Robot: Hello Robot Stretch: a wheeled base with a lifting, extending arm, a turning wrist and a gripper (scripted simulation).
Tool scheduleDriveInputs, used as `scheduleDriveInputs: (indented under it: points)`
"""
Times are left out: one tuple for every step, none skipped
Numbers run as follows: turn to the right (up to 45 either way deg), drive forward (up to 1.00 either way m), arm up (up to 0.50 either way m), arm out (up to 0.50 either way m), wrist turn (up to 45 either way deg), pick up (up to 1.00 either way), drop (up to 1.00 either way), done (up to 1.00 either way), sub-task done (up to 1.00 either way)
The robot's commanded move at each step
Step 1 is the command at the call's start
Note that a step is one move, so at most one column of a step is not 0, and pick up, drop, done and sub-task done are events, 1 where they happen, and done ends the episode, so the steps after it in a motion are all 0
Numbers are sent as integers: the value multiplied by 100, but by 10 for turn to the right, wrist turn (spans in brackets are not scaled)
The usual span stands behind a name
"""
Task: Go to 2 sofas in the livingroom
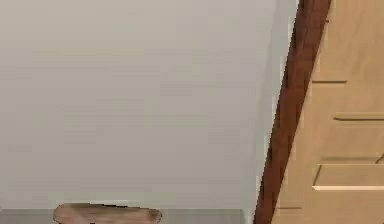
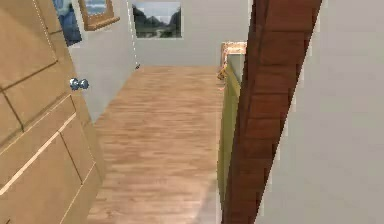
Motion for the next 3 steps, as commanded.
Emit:
scheduleDriveInputs:
  points:
    - [-240, 0, 0, 0, 0, 0, 0, 0, 0]
    - [0, 10, 0, 0, 0, 0, 0, 0, 0]
    - [-450, 0, 0, 0, 0, 0, 0, 0, 0]
